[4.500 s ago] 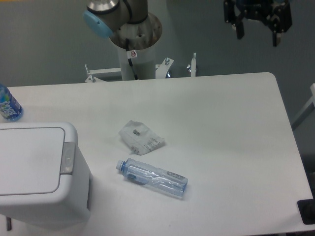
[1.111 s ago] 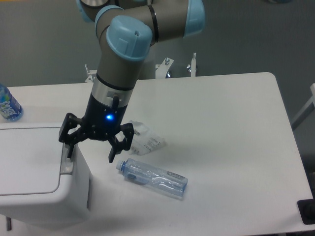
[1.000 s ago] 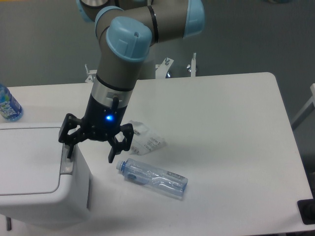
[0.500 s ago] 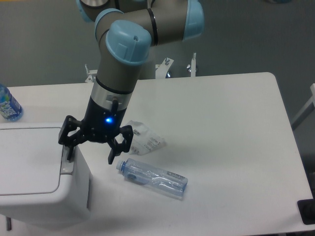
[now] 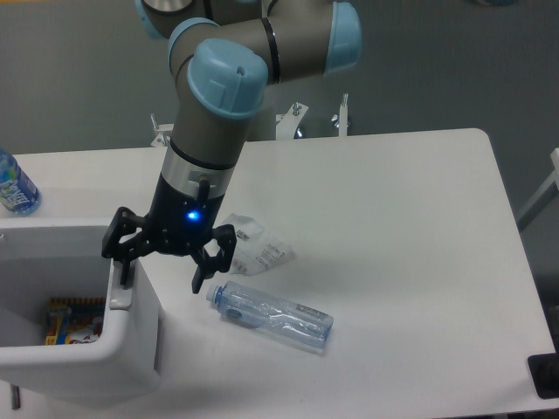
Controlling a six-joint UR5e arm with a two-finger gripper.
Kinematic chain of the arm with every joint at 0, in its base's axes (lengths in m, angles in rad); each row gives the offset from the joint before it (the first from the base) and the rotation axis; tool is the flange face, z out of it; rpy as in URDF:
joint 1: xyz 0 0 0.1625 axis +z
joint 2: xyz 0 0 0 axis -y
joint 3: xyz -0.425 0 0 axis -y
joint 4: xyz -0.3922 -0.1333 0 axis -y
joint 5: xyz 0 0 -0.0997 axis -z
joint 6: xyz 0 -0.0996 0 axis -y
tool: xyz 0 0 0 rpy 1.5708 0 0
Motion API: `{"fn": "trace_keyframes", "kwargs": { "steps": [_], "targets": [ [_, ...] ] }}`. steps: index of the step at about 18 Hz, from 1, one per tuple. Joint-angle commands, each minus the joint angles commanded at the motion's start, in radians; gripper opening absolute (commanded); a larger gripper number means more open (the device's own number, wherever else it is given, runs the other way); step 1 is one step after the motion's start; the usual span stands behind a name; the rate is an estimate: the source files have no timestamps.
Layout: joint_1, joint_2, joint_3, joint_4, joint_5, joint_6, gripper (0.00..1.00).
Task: Open the trash can
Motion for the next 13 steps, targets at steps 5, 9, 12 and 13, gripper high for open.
{"fn": "trace_keyframes", "kwargs": {
  "steps": [5,9,12,13],
  "targets": [
    [0.002,0.011,0.04,0.0,0.002,0.002,1.0],
    [0.015,0.028,0.121,0.006,0.043,0.012,1.0],
    [0.057,0.044,0.161,0.005,0.2,0.038,1.0],
    [0.07,0.049,0.172,0.003,0.245,0.047,1.0]
  ]
}}
